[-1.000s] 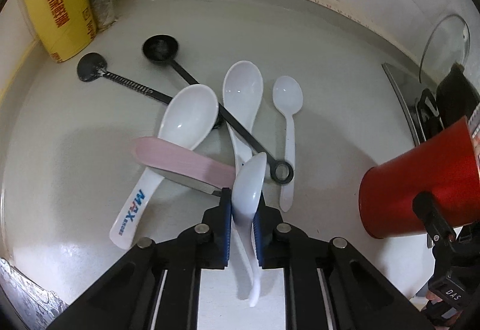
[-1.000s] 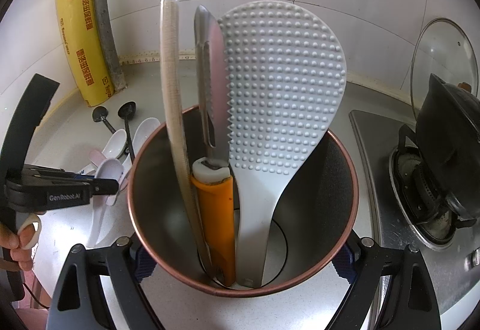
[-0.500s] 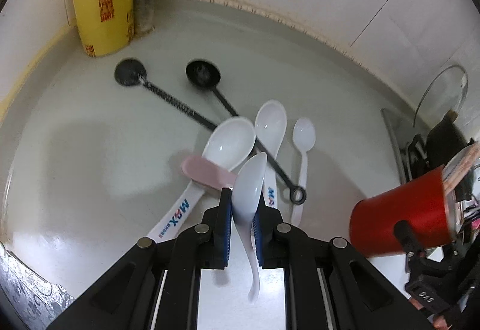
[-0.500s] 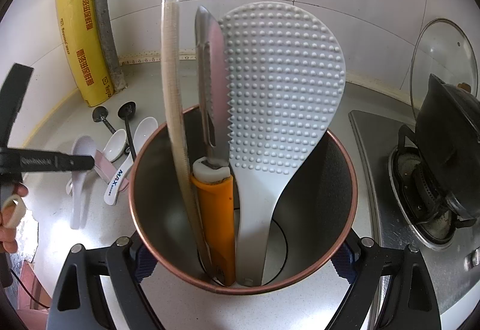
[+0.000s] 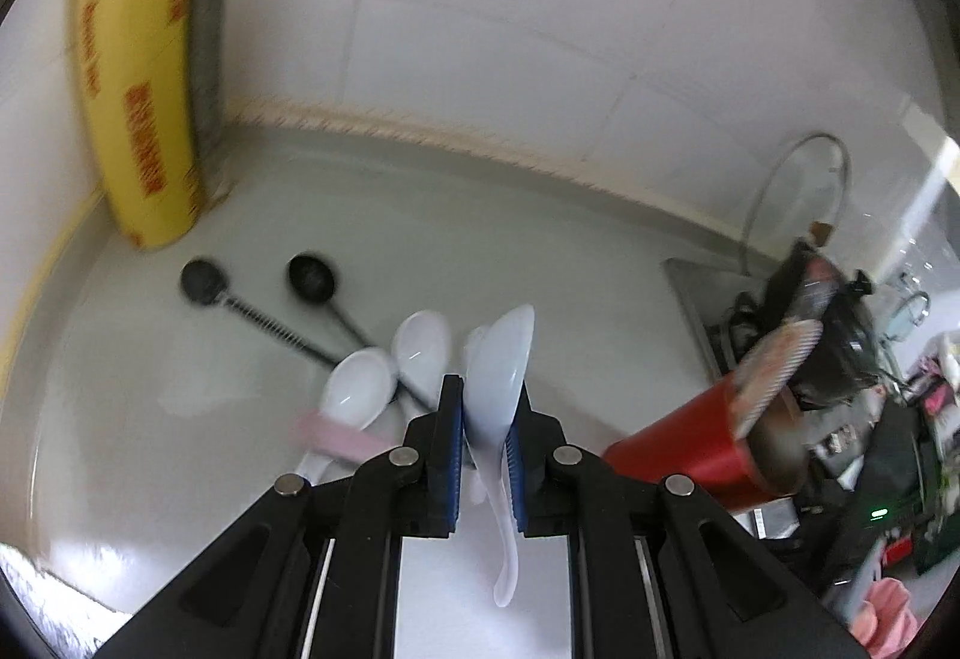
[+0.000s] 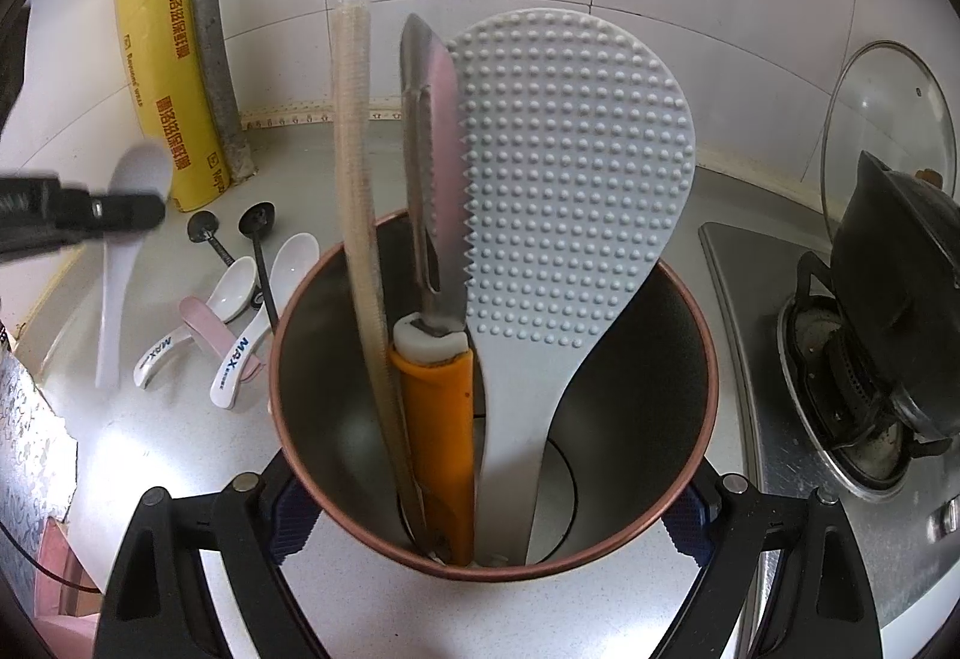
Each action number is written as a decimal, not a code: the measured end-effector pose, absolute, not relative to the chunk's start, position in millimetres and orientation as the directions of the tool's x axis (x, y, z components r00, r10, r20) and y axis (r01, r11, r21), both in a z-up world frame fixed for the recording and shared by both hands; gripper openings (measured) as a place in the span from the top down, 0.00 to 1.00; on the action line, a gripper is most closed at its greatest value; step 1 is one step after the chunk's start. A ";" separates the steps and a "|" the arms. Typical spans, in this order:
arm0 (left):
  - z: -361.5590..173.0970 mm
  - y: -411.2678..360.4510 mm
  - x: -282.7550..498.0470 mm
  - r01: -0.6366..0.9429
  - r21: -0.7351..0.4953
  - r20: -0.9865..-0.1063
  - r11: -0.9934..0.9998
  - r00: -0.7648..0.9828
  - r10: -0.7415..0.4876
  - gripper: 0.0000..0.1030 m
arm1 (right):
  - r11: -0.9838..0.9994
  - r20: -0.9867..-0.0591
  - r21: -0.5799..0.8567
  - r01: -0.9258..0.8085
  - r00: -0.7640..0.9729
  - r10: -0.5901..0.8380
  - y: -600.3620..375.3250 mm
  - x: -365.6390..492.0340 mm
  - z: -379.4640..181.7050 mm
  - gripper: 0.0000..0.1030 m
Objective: Organize utensils
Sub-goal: 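Lift the white spoon with the left gripper toward the red holder, then hold the white spoon above the red holder with the left gripper, then lower the white spoon into the red holder with the left gripper, then open the left gripper and move it toward the black ladles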
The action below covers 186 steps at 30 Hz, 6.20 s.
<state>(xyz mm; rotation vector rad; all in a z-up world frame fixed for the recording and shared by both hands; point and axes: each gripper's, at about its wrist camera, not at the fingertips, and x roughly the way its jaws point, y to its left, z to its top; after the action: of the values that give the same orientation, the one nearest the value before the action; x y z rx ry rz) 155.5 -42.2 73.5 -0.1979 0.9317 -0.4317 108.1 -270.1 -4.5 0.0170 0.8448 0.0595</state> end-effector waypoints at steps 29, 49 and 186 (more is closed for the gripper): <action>174.2 -163.3 153.8 0.702 -0.299 -0.548 0.647 0.429 -0.718 0.87 | 0.998 -0.752 0.032 -0.047 0.656 0.055 -264.2 111.0 -3.2 0.10; 161.0 -194.2 165.9 0.753 -0.280 -0.570 0.595 0.368 -0.735 0.87 | 0.999 -0.752 0.024 -0.048 0.657 0.050 -262.5 110.8 -3.4 0.10; 37.1 -39.1 172.0 0.232 -0.368 -0.749 0.900 0.500 -0.435 0.27 | 0.997 -0.756 0.069 -0.043 0.650 0.080 -277.5 107.4 -0.1 0.10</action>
<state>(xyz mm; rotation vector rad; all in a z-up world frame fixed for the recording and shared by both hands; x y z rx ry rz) 172.0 -39.1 37.1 -0.2311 0.9672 -0.4076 107.4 -277.5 -0.1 0.0465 0.8609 0.0698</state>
